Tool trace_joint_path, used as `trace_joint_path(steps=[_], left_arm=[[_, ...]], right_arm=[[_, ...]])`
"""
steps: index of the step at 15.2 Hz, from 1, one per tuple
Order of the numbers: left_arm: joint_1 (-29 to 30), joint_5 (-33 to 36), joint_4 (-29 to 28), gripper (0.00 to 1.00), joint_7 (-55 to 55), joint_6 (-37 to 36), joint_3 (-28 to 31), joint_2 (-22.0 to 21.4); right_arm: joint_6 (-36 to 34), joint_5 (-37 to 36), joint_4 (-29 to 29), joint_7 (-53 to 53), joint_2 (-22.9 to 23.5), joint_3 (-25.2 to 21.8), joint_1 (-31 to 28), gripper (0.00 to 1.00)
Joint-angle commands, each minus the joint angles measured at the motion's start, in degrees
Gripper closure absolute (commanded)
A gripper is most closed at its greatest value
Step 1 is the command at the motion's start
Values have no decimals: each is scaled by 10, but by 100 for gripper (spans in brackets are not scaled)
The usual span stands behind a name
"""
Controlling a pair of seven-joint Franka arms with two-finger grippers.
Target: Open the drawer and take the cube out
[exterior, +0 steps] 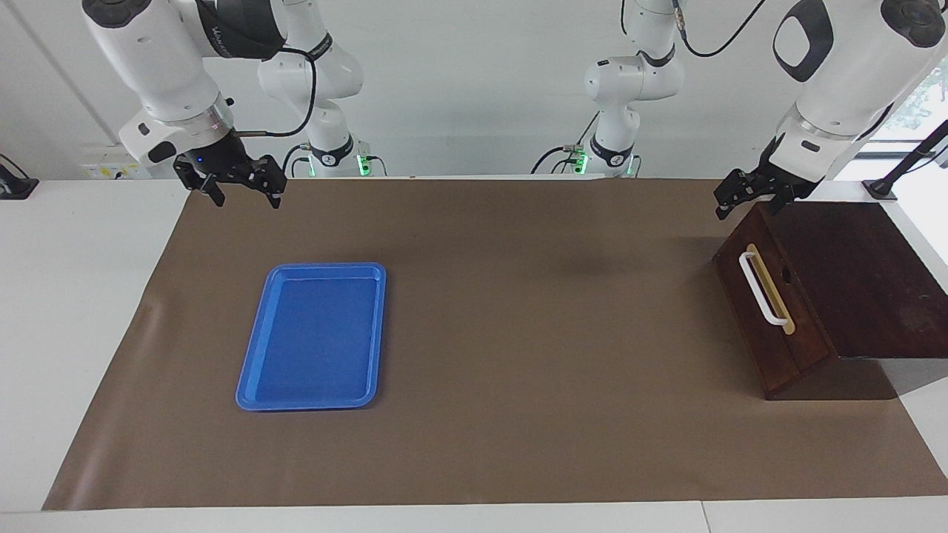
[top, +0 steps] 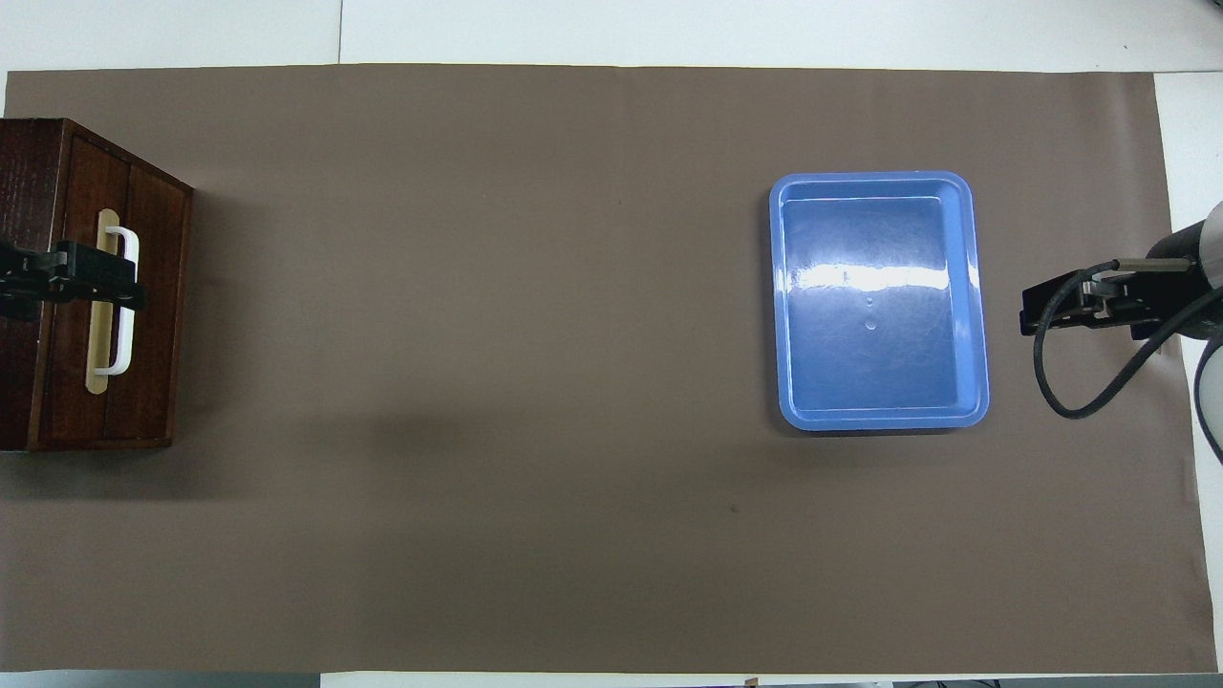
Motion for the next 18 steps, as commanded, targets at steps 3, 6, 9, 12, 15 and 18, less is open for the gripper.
trace_joint_path(steps=[3, 6, 9, 12, 15, 18], left_arm=[[-5, -8, 14, 0, 8, -5, 7, 8], [-5, -7, 10, 0, 8, -3, 7, 5], [-5, -5, 6, 0, 7, 4, 5, 2], [-7, 29, -34, 0, 2, 48, 3, -12], [-33, 88, -79, 0, -14, 96, 0, -13], [-58, 166, -92, 0, -42, 147, 0, 23]], right_arm=[[9, -8, -17, 2, -14, 7, -10, 0], [8, -8, -17, 1, -14, 7, -10, 0], [1, -8, -11, 3, -14, 7, -8, 0], [-1, -8, -11, -1, -14, 9, -3, 0], [27, 30, -18, -6, -13, 6, -26, 0], [64, 32, -15, 123, 1, 13, -21, 0]])
